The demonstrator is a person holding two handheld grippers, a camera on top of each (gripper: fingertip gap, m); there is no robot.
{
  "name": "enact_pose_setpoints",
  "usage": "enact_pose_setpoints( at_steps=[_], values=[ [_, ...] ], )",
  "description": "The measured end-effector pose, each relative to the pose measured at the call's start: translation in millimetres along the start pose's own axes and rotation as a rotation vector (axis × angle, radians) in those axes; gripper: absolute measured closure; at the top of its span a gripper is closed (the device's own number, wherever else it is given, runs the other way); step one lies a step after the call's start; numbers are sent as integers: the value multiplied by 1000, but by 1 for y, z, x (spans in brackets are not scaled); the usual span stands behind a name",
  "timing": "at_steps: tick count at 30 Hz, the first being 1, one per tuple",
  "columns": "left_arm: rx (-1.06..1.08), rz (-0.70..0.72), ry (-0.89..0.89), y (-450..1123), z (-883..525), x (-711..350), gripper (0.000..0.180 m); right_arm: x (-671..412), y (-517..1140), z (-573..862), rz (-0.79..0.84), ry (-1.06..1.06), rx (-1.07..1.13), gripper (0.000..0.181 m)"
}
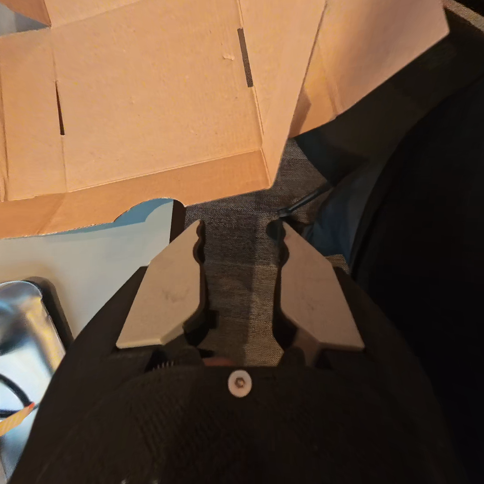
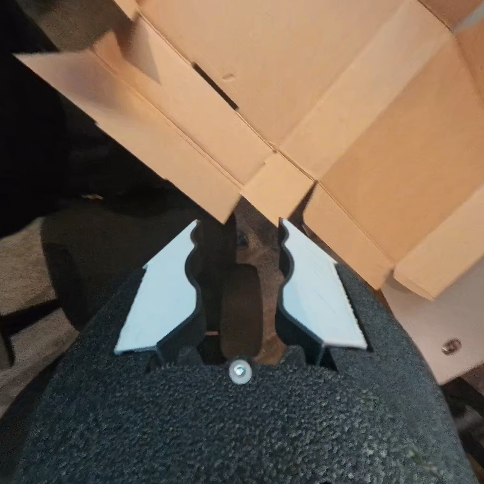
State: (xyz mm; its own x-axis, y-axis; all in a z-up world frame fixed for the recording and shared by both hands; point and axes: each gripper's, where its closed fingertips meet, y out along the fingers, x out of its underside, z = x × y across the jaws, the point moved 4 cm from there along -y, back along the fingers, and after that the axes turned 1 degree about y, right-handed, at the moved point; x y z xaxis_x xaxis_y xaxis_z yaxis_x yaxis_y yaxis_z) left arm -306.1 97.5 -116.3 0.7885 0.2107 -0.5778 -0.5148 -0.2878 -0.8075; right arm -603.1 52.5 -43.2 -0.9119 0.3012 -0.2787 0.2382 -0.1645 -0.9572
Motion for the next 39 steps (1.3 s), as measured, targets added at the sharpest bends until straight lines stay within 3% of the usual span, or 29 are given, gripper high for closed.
enact_pose_setpoints(
  at_steps=[5,9,11,13,19,27,32,39],
  values=[
    [-5,19,57,4,14,-14,128,31,31,36,-150,-236,141,124],
    [0,14,18,20,17,-30,131,25,66,48,-161,-381,131,131],
    [5,-1,1,29,17,-31,157,13,71,47,-125,-438,87,153],
    [1,-15,-25,37,14,-31,180,2,70,52,-97,-443,56,158],
    [43,-5,-122,30,-6,-33,180,-28,58,71,10,-317,-108,181],
    [168,-77,-137,12,-54,-42,180,-78,81,81,86,-184,-286,181],
    [162,-235,-73,32,-60,-38,180,-114,81,66,134,-208,-364,181],
    [155,-185,-183,38,-62,-39,179,-134,99,34,93,-267,-342,179]
  ],
)
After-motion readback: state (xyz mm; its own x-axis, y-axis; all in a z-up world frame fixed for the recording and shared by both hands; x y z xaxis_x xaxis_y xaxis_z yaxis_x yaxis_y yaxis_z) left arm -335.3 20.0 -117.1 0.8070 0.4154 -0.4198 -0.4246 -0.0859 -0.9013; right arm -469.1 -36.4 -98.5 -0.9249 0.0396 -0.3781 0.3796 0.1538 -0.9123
